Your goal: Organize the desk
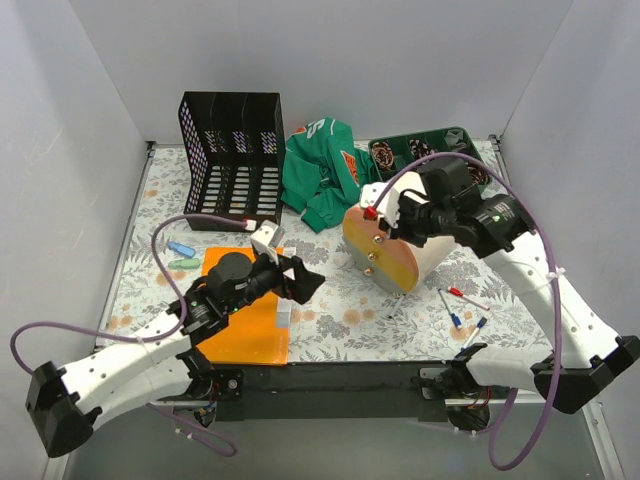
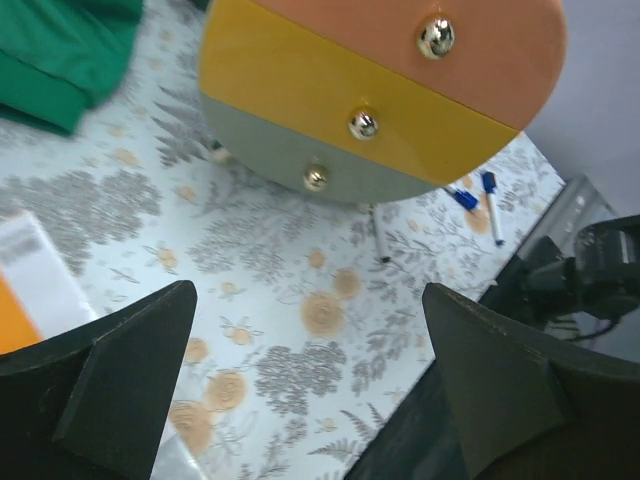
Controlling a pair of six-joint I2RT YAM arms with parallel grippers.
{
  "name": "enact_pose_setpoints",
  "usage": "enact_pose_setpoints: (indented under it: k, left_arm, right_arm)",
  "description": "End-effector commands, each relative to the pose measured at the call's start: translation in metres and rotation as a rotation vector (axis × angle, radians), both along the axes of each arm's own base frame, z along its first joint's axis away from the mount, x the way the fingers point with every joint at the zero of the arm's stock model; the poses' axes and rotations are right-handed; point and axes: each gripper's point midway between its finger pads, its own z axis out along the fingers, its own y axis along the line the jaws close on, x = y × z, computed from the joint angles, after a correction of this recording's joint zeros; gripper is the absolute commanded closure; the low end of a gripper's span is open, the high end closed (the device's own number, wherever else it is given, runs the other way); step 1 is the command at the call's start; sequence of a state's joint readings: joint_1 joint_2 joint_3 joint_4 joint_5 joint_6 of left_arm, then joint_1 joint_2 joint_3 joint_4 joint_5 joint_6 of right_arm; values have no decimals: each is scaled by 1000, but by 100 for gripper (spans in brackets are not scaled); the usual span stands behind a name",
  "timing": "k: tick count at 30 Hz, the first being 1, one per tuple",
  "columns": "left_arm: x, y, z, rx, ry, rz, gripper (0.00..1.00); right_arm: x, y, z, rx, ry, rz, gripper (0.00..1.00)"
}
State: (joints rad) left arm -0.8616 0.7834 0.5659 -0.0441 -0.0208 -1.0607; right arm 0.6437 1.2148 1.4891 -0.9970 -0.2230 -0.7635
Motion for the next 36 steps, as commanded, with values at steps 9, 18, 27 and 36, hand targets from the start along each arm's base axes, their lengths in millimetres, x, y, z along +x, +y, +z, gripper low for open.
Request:
enact_pose_setpoints:
  k: [9, 18, 27, 36]
  left_arm:
    - [8, -100, -8, -209, 403, -152, 4]
    - [26, -129, -21, -243, 527, -108, 30]
    - [43, -139, -25, -277, 553, -42, 45]
    - [56, -160, -36, -263, 578, -57, 52]
  right_arm:
    - [4, -63, 80, 563, -159, -253, 36]
    - [7, -89, 78, 652, -142, -364, 33]
    - [7, -94, 77, 692, -125, -366, 33]
    - [6, -97, 79, 695, -135, -374, 33]
